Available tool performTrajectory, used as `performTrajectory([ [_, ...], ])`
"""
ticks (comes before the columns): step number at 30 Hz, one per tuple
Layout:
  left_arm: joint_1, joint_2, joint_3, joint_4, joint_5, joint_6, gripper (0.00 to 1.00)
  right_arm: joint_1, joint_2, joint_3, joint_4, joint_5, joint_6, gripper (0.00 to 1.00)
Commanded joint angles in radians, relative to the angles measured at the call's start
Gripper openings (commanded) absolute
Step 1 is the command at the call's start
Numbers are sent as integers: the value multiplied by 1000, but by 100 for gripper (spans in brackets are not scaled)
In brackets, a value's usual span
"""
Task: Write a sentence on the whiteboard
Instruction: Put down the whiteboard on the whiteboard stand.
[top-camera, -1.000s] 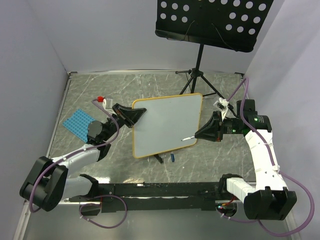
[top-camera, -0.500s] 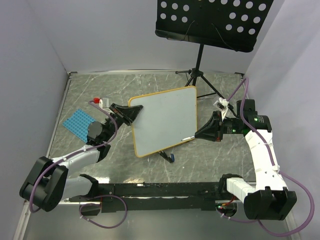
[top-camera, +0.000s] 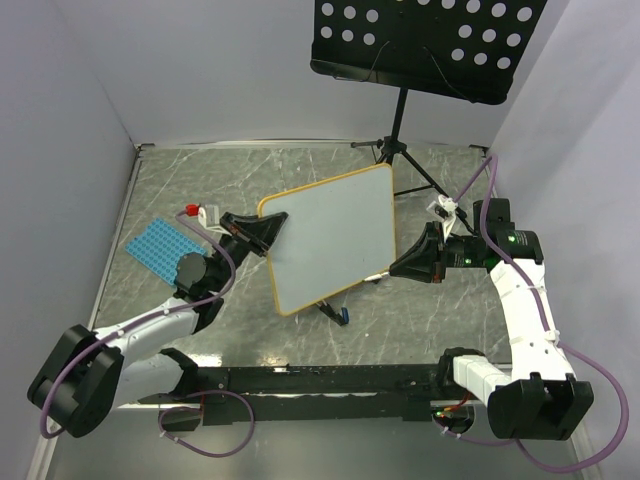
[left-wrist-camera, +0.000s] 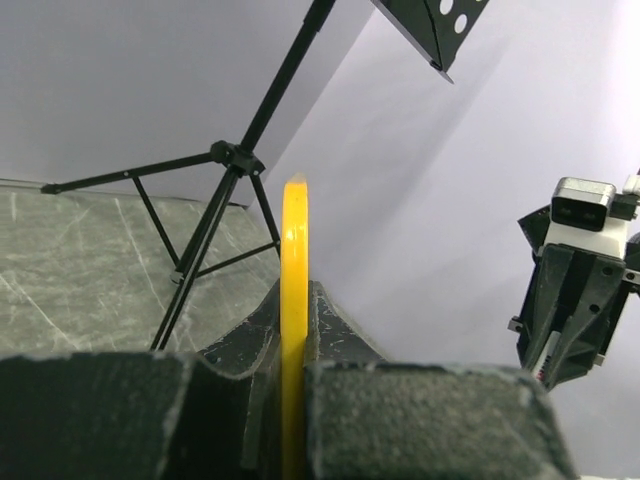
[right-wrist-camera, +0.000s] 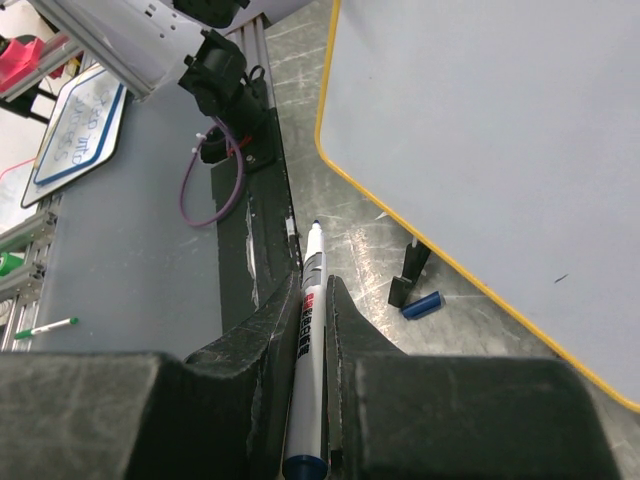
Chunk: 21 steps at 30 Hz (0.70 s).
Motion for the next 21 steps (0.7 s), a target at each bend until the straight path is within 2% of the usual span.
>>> performTrajectory([
  [1, -17, -63, 22, 442, -89, 41, 1, -6, -1, -1, 24, -46, -23, 0],
  [10, -26, -28, -19, 519, -124, 84, 1, -7, 5, -3, 18, -49, -28, 0],
  [16, -61, -67, -57, 427, -104, 156, 1, -7, 7, -4, 19, -49, -34, 0],
  [21, -107, -187, -139, 315, -121, 221, 1, -6, 21, 0, 10, -54, -43, 0],
])
